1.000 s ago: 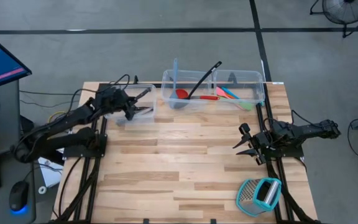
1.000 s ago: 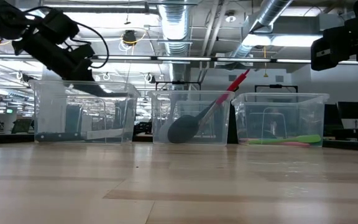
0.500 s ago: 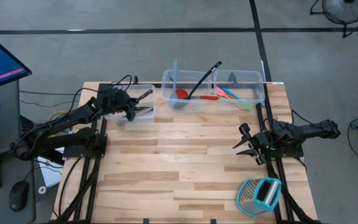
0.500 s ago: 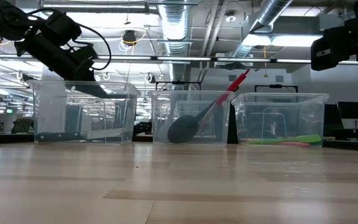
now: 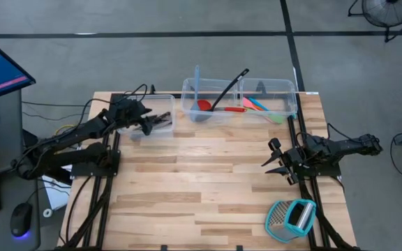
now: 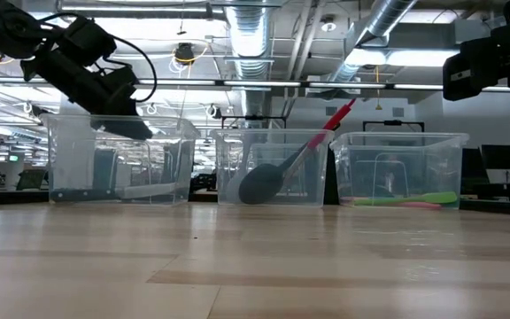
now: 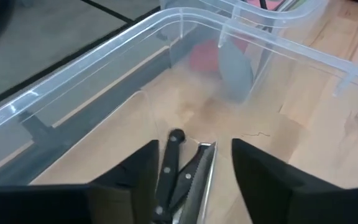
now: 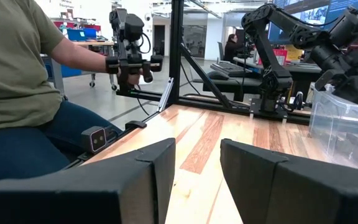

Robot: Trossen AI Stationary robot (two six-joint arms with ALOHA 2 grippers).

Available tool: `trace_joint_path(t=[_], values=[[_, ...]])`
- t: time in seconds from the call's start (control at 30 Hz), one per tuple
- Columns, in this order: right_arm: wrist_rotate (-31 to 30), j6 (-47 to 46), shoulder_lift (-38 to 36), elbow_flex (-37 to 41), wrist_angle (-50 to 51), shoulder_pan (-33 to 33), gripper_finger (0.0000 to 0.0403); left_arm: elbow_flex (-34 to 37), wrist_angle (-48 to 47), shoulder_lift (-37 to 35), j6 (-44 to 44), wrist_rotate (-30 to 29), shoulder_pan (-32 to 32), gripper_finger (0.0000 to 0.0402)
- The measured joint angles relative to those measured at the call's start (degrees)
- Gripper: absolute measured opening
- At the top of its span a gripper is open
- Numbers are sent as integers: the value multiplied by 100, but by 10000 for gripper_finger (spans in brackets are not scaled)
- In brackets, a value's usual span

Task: Pick & Place Kitchen Items
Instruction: Return to Home Position

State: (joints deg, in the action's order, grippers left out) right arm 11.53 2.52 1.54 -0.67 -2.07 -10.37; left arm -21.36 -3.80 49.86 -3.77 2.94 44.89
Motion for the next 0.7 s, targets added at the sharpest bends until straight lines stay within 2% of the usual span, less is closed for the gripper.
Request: trace_joint_path(t=[0.17, 0.33, 0.5, 0.7], values=[[-2, 0, 0, 0, 0, 0, 124, -42, -88, -241, 146, 39, -131, 230], [-2, 0, 0, 0, 0, 2, 124, -415, -3, -765, 308, 560, -349, 231], [0, -1, 0, 0, 0, 2, 124, -901, 39, -1287, 714, 1212, -572, 171], [-1, 0, -1, 0, 0, 2, 124, -1252, 656, -2158, 832, 1248, -1008, 32]])
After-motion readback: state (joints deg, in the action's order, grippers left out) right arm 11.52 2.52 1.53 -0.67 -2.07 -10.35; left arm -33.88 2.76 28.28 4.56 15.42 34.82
